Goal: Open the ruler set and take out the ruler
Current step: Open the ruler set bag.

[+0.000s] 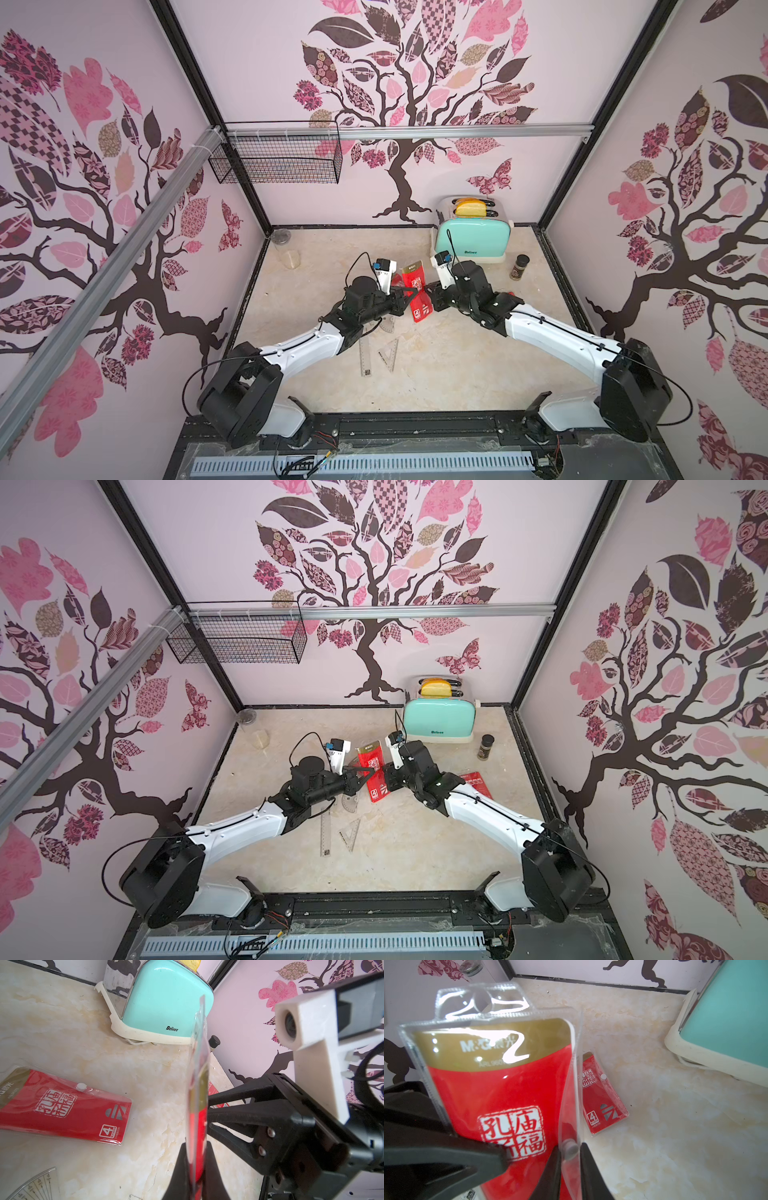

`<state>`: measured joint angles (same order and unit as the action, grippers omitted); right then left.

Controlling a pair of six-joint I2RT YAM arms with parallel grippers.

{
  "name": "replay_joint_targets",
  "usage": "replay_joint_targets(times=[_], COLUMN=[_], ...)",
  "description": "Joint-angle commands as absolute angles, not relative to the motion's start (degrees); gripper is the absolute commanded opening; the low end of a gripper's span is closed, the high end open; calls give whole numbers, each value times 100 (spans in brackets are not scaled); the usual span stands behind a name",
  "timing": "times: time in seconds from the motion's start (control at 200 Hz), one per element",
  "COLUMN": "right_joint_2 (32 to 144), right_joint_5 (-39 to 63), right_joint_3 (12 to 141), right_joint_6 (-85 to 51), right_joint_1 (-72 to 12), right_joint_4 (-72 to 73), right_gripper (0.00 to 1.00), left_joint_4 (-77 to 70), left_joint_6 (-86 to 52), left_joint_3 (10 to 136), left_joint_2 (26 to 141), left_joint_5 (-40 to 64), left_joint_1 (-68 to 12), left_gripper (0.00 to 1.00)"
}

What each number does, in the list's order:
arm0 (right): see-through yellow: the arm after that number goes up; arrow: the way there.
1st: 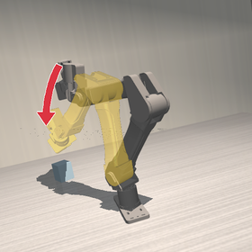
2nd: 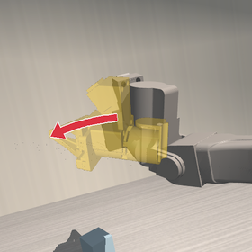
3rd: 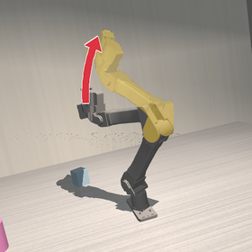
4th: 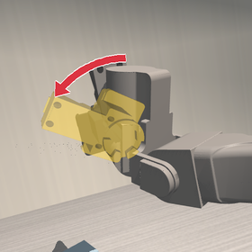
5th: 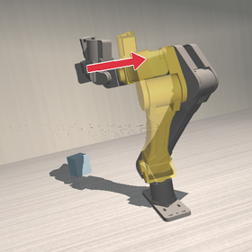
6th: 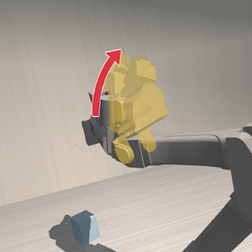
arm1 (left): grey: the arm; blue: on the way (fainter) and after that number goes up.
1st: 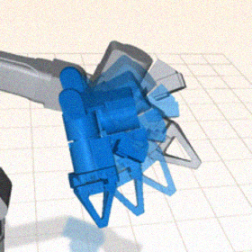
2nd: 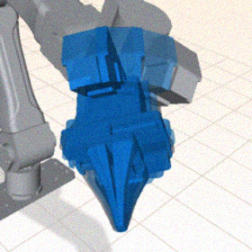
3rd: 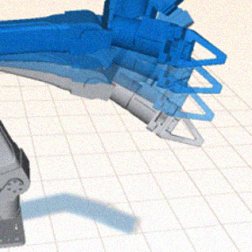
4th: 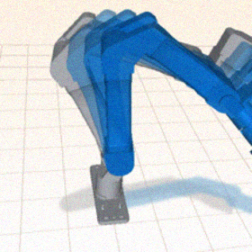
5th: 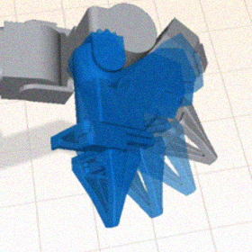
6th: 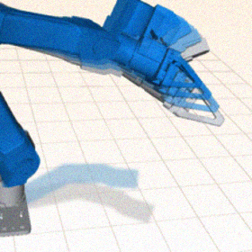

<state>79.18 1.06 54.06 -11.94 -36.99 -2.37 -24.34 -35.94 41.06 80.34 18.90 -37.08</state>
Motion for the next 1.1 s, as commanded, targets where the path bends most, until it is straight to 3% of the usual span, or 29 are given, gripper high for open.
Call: replay_joint_targets(times=[0.0, 0.24, 0.765, 0.9, 1.0, 1.09], right_joint_2=[8064, 8164, 7456, 7204, 7068, 7118], right_joint_5=[-1013, -1073, -786, -342, 232, 689], right_joint_3=[5505, 5538, 5357, 5432, 5367, 5377], right_joint_6=[-1217, -1195, -955, -771, -714, -742], right_joint_1=[-3505, -3507, -3490, -3494, -3496, -3506], right_joint_4=[-456, -453, -707, -1006, -985, -966], right_gripper=[16, 0, 0, 39, 53, 58], left_joint_4=[-2909, -2931, -2286, -2183, -2148, -2147], left_joint_6=[-3516, -3472, -3112, -3057, -3040, -3032], left_joint_3=[4315, 4352, 4325, 4335, 4385, 4445], left_joint_2=[7947, 7965, 7865, 7880, 7898, 7911], left_joint_5=[2460, 2504, 2004, 1901, 1881, 1892], left_joint_1=[-3780, -3789, -3785, -3779, -3774, -3771], left_gripper=[0, 0, 0, 0, 0, 0])
